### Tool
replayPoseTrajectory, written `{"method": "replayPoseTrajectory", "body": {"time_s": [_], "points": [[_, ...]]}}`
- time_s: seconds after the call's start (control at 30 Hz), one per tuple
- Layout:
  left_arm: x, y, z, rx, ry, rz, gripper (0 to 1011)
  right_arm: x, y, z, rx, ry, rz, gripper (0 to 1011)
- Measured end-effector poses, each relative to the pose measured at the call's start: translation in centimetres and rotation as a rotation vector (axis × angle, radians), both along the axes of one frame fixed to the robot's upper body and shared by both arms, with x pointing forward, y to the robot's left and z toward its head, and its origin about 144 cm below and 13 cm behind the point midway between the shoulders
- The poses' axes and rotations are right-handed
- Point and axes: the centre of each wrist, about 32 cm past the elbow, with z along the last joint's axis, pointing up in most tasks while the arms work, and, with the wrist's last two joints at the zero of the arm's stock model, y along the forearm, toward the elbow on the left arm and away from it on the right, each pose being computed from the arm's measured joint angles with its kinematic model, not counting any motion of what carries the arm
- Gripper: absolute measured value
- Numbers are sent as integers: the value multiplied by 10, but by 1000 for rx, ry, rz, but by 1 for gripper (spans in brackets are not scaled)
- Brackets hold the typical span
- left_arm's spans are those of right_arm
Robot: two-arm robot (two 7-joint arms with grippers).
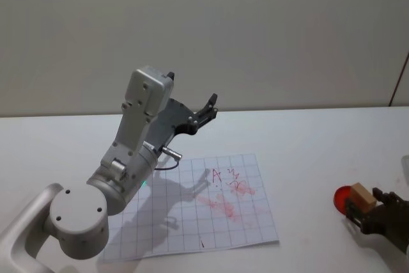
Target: Use the one hand to pick up the stamp and affix it onto the A4 paper.
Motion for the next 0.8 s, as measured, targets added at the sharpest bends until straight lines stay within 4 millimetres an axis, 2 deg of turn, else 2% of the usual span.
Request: {"method": "replayPoseTrajectory", "body": {"time_s": [0.37,0.4,0.53,0.8], "points": [[0,0,0,0,0,0,1001,2,1,-1,-3,5,6,345],[0,0,0,0,0,0,1001,3,1,-1,-3,5,6,286],[0,0,0,0,0,0,1001,3,1,-1,-4,5,7,224],[0,0,0,0,0,0,1001,5,3,1,12,-15,27,220]]}}
